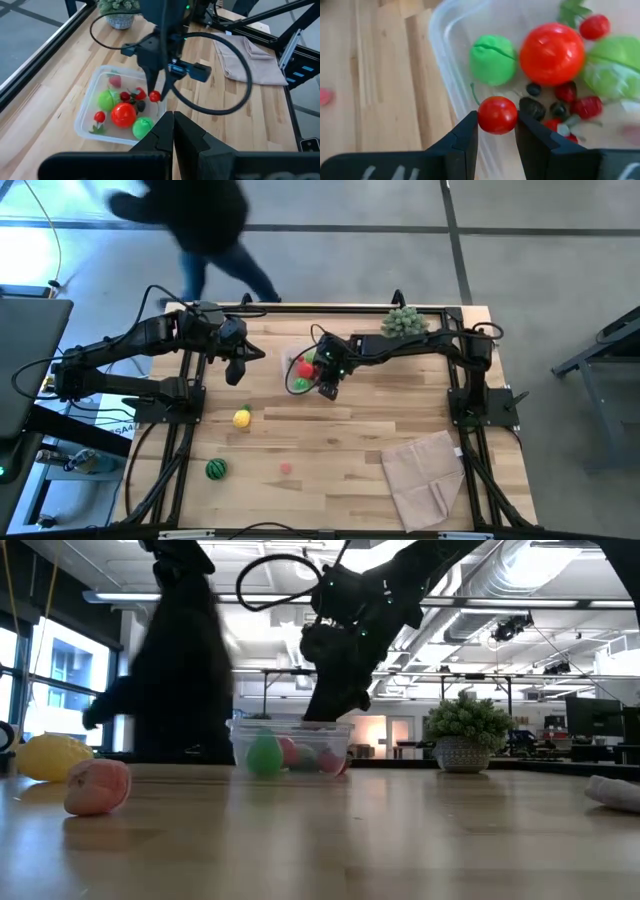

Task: Pick and placing Produce into tupperware
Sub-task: Put the red cherry into the transparent bin

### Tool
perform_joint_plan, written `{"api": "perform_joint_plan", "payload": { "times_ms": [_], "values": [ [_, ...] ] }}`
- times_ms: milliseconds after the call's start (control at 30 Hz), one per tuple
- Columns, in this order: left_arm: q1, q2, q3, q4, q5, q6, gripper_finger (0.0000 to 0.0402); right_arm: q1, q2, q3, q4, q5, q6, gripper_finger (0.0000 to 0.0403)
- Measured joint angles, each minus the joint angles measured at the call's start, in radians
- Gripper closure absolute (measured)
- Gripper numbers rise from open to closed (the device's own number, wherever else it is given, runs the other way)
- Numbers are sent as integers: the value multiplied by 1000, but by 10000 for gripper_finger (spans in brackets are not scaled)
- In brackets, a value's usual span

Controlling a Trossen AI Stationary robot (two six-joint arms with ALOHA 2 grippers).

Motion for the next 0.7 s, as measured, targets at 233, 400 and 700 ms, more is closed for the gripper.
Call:
{"api": "perform_joint_plan", "payload": {
  "times_ms": [233, 400, 700],
  "values": [
    [0, 0, 0, 0, 0, 0, 401, 67, 5, 0, 15, -24, 23, 306],
    [0, 0, 0, 0, 0, 0, 401, 118, 6, 0, 17, -21, 48, 306],
    [0, 0, 0, 0, 0, 0, 401, 195, 6, 0, 24, -18, 112, 306]
  ]
}}
